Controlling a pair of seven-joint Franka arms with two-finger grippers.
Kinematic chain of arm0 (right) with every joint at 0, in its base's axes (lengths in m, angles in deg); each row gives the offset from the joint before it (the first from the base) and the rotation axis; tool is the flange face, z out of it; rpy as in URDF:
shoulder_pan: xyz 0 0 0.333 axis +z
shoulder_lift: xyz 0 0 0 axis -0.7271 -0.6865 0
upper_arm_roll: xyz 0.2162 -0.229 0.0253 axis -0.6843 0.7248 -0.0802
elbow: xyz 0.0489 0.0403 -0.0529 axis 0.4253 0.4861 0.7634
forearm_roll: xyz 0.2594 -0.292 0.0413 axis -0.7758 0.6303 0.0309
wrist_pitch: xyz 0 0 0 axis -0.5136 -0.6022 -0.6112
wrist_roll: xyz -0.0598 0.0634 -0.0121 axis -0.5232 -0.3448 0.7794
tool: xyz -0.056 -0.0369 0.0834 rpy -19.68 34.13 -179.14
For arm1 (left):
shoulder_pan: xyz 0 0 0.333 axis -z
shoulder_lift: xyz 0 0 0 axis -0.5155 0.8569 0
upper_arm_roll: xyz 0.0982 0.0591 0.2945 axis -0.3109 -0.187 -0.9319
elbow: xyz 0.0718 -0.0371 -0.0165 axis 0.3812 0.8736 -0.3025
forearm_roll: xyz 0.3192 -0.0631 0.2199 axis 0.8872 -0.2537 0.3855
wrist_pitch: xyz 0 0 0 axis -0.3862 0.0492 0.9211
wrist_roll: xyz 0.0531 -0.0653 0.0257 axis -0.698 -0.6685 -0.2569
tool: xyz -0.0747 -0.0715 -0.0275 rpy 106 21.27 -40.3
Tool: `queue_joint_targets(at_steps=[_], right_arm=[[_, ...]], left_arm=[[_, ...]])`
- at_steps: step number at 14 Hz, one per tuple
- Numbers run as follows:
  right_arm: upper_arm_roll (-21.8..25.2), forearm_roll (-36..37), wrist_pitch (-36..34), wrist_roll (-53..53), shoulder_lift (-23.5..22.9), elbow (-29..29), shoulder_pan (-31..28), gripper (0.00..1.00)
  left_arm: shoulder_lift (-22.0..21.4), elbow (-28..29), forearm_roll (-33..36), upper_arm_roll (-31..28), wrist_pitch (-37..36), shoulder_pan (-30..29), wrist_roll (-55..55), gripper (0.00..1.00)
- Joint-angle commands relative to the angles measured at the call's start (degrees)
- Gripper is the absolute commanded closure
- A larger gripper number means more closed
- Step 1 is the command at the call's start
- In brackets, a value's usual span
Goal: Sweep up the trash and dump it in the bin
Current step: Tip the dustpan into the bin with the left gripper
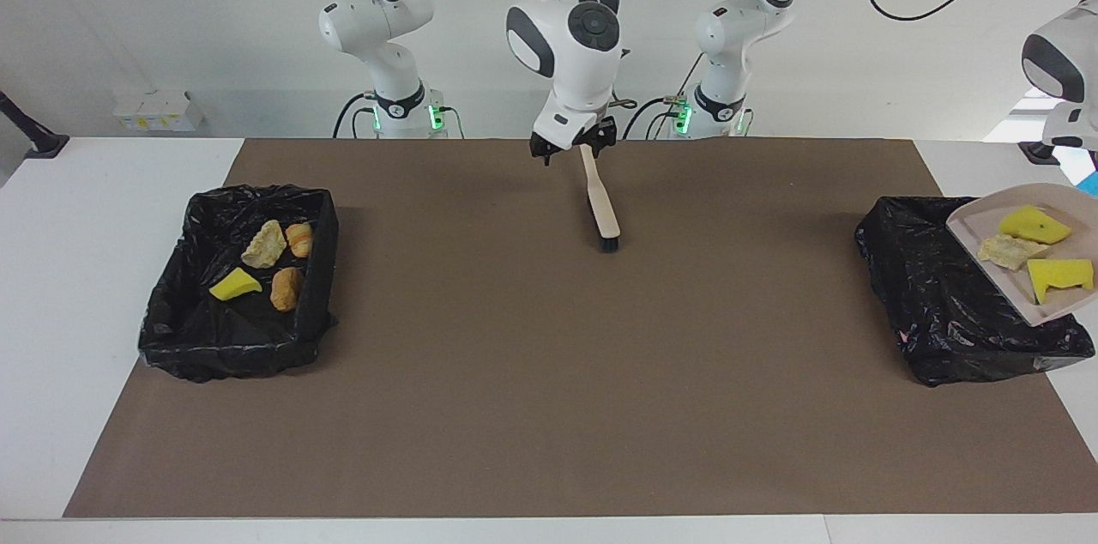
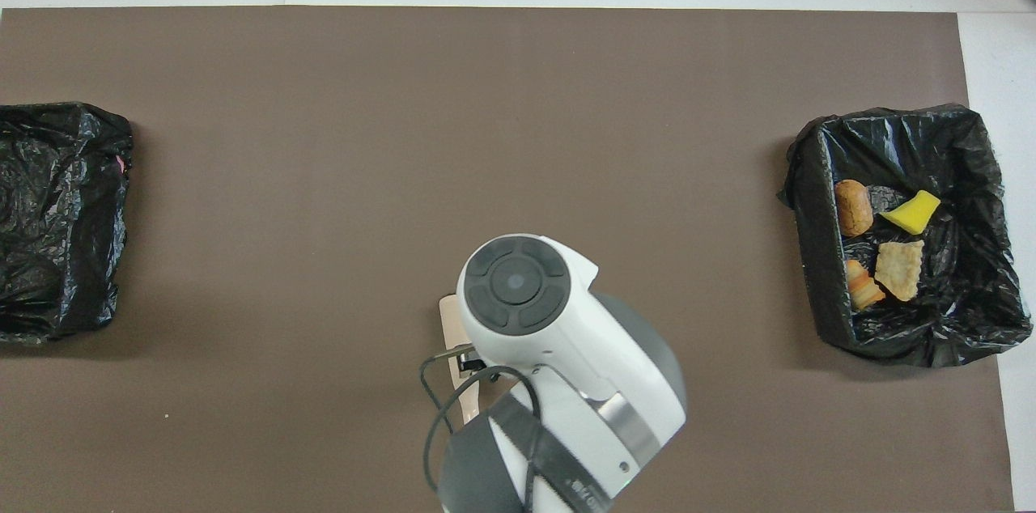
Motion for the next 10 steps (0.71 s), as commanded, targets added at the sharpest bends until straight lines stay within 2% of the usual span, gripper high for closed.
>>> queue_joint_targets(at_steps=[1,2,6,10], right_arm=[[-0.5,8.3,-5.3,-9.5,0.7,-4.2,-3.8,0.0],[-0.4,11.5,-6.8,-12.4,0.8,-5.4,-4.6,0.0],[1.7,12.4,-8.8,-24.4,0.7,-10.8,-13.5,0.0],[4.7,12.8,-10.5,-33.3,0.9,-14.2,-20.6,0.0]], left_arm=[[1.4,-0.1,9.7,-0.4,0.6,1.3,-3.3,1.0],[1.4,0.5,12.4,-0.5,0.3,1.4,-3.4,1.0],[1.4,-0.8,22.0,-0.5,-4.6,3.1,-7.5,1.0],[0.1,-2.1,23.3,-0.5,-11.5,5.9,-7.3,1.0]])
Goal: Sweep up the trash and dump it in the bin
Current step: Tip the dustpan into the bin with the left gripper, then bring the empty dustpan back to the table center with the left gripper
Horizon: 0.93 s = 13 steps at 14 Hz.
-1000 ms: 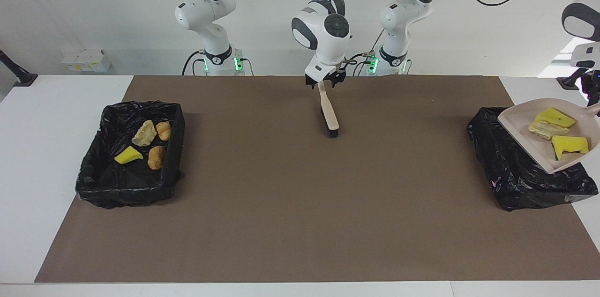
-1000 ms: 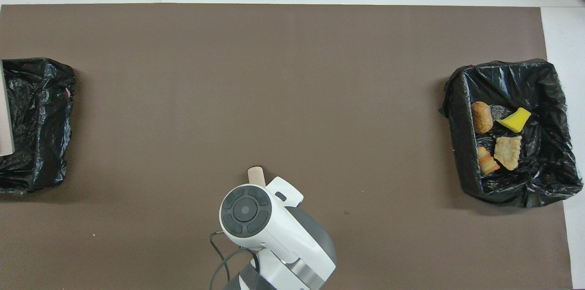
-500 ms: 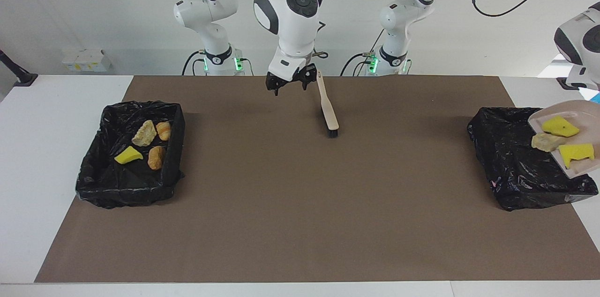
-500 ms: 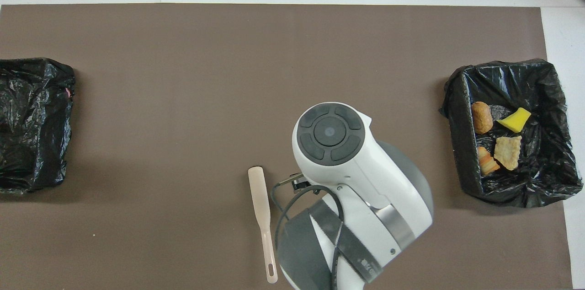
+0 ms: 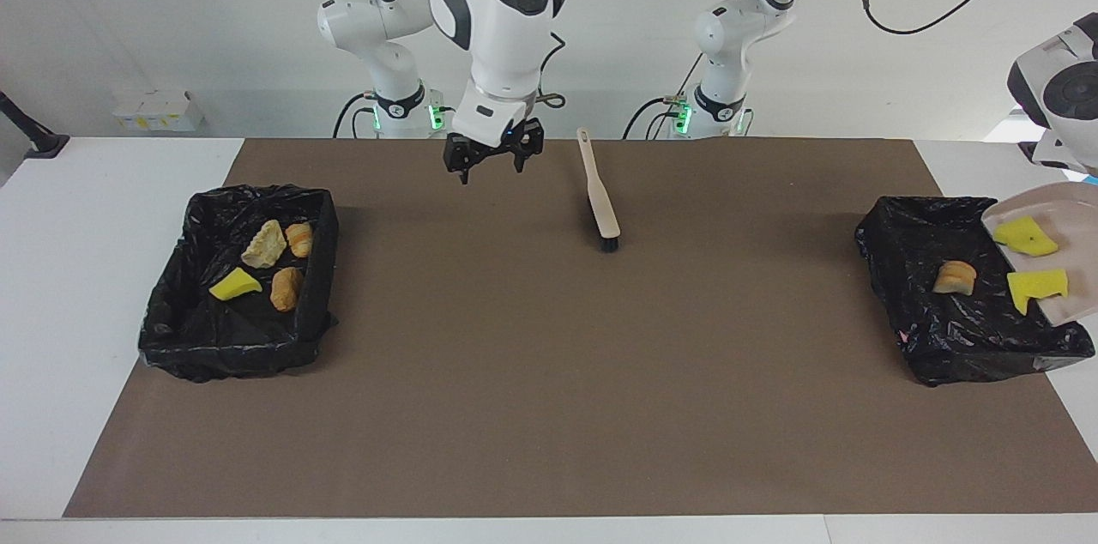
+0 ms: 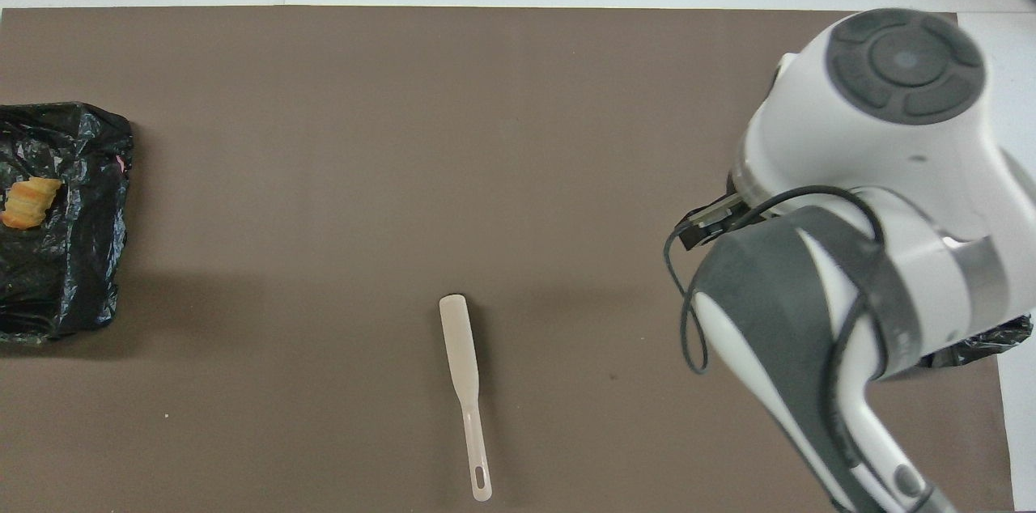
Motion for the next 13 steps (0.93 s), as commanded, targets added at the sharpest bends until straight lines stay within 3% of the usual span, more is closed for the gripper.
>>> queue_joint_targets(at_steps=[1,3,6,11,13], right_arm=[[1.4,0.4,-1.5,-2.3,0.5,-2.1,-3.8,0.0],[2.5,-0.5,-0.8,-0.6,1.4,-2.0,-6.9,0.0],[2.7,-3.2,0.7,0.7,2.1,-1.0,-12.6,0.0],[2.6,-5.9,2.7,4.0,5.3,2.9,-17.1,0.0],[2.6,-8.1,5.6,5.7,9.5,8.7,-16.7,0.0]], left_arm=[[-2.1,-0.7,1.4,-0.5,-5.6,2.8,-0.9,1.0],[-3.0,-2.5,-0.2,-0.1,-9.5,4.6,-0.7,1.0],[-3.0,-2.7,-8.5,0.2,-14.3,8.9,-1.3,1.0],[-2.9,-2.6,-33.9,0.3,-15.8,13.0,-12.0,1.0],[-2.2,-1.8,-41.5,0.4,-15.6,16.7,-25.2,1.0]])
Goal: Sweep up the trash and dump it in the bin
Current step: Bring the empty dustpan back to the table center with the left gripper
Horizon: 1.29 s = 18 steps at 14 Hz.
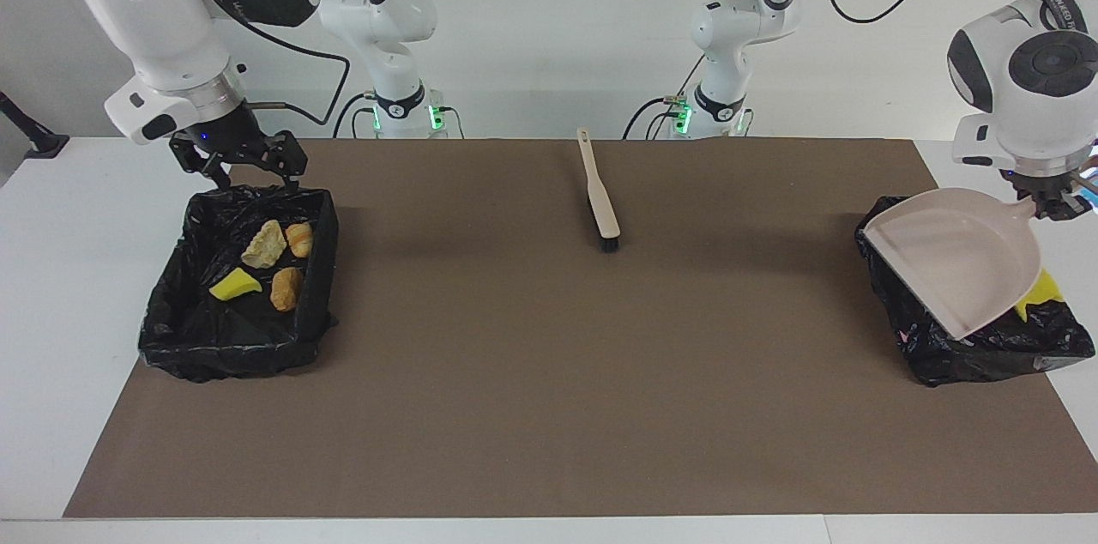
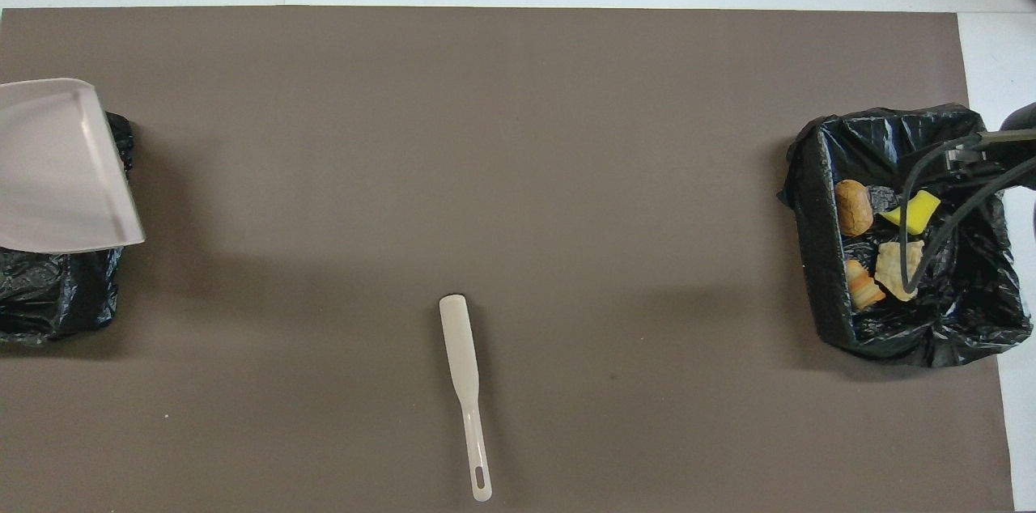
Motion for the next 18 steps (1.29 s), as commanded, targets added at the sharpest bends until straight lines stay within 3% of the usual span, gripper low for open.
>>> queue_joint_targets(at_steps=[1,3,5,10,15,18], right_arm=[[-0.6,-1.9,3.7,2.5,7.0,9.0,0.1,0.0],[-0.6,-1.9,3.5,2.5,6.9,8.8,-0.1,0.0],[-0.7,-1.8,3.5,2.1,6.3,7.6,0.1,0.0],[-1.1,-1.8,3.4,2.1,6.1,7.3,-0.4,0.0],[-1.1,-1.9,3.4,2.1,6.0,7.3,0.1,0.0],[-1.1,-1.9,3.4,2.1,6.0,7.3,0.1,0.0]], left_arm=[[1.0,0.7,-7.0,-0.7,-1.0,6.3,-16.9,1.0],[4.1,1.0,-9.1,-0.7,-0.4,12.6,-33.3,1.0],[6.5,0.4,-16.5,-0.8,2.4,16.0,-49.2,1.0],[11.8,-1.7,-27.3,-0.8,7.9,24.9,-76.4,1.0],[18.7,-10.8,-31.6,-0.8,8.7,31.1,-91.9,1.0],[21.5,-12.4,-31.6,-1.1,8.8,34.7,-96.1,1.0]])
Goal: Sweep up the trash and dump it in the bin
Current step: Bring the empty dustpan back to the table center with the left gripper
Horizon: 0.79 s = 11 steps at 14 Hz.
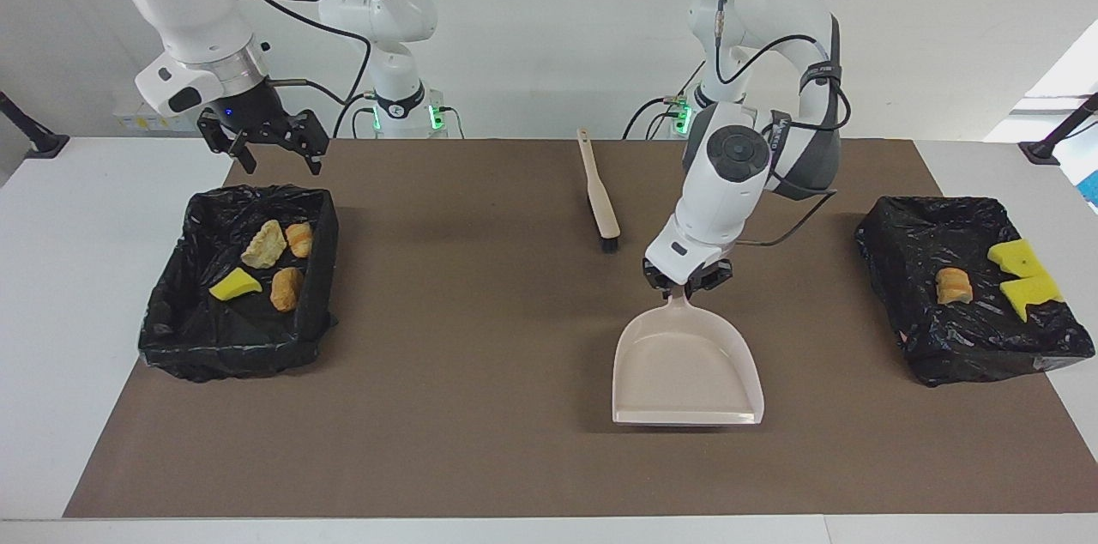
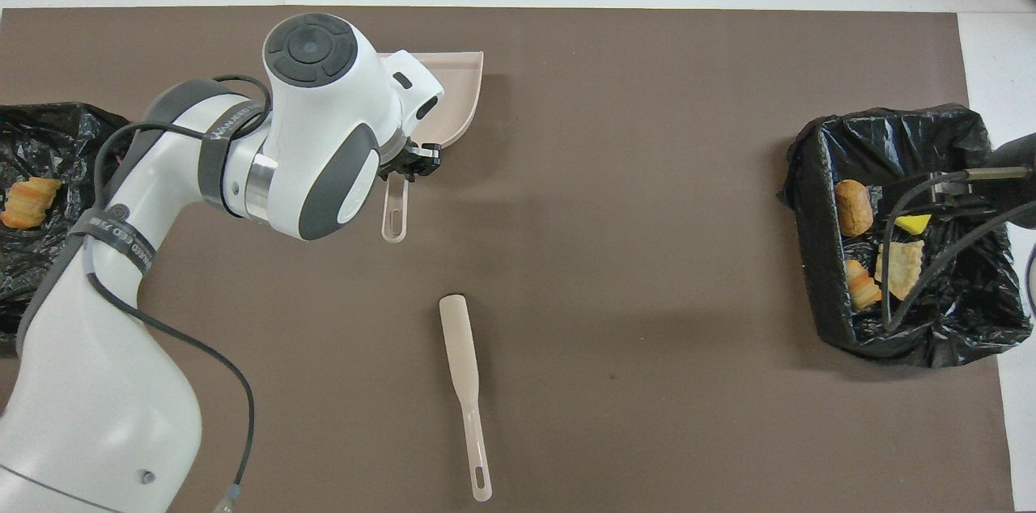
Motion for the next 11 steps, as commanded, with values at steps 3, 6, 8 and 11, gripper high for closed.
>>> queue_joint_targets(at_steps=[3,6,8,11], right_arm=[[-0.1,-0.9,1.6,0.6,0.5,1.0,-0.1,0.0],[-0.1,-1.0,1.6,0.6,0.6,1.0,-0.1,0.0],[-0.1,-1.0,1.6,0.6,0.5,1.0,-0.1,0.0],[-0.1,-1.0,1.6,0.6,0.6,1.0,-0.1,0.0]], left_arm=[[9.1,-10.1,-0.6,-1.4,-1.1,4.7,-9.2,1.0],[9.0,-9.9,-0.8,-1.2,-1.2,5.0,-8.7,0.95],[8.6,-9.5,-0.1,-1.3,-0.9,5.1,-8.6,0.07],[6.8,-9.3,0.1,-1.3,-0.5,4.5,-7.4,0.0]])
